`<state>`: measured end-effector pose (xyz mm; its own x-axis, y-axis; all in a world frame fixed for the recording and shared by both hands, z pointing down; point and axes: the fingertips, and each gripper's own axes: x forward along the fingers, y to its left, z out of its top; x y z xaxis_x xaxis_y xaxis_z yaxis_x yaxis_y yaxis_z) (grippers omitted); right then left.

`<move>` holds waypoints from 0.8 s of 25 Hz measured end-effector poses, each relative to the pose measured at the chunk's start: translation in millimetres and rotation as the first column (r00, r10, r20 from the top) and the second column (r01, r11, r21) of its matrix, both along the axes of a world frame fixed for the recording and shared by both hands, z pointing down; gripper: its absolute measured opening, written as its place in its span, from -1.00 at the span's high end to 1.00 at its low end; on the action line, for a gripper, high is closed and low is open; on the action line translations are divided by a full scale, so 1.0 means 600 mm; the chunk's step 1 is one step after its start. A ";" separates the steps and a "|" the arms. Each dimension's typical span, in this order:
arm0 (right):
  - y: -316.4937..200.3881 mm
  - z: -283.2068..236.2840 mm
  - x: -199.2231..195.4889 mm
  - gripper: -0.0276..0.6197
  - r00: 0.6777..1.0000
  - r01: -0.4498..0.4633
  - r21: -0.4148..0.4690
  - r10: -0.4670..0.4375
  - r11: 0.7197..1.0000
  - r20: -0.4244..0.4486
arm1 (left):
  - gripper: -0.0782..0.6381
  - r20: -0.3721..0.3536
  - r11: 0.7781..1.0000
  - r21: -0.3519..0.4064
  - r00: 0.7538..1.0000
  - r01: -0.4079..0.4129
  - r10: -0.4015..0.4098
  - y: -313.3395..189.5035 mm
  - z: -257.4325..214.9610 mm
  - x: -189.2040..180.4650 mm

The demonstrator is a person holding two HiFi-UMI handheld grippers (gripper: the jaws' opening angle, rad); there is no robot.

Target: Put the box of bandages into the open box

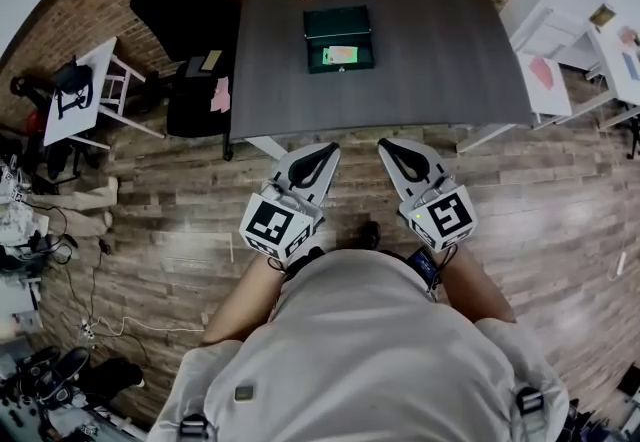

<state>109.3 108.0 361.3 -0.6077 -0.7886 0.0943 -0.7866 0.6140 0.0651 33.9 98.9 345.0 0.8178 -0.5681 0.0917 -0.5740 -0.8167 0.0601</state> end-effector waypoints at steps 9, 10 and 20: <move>0.098 -0.019 -0.125 0.85 1.000 -0.031 0.022 0.031 0.999 -0.007 | 0.74 -0.021 0.999 0.015 0.999 -0.037 0.037 0.092 -0.018 -0.128; 0.110 -0.020 -0.141 0.85 0.999 -0.034 0.023 0.034 0.999 -0.007 | 0.74 -0.022 0.999 0.020 0.999 -0.041 0.041 0.101 -0.018 -0.143; 0.197 -0.024 -0.246 0.85 0.996 -0.091 0.039 0.091 0.995 0.006 | 0.74 -0.035 0.995 0.037 0.995 -0.090 0.092 0.182 -0.022 -0.247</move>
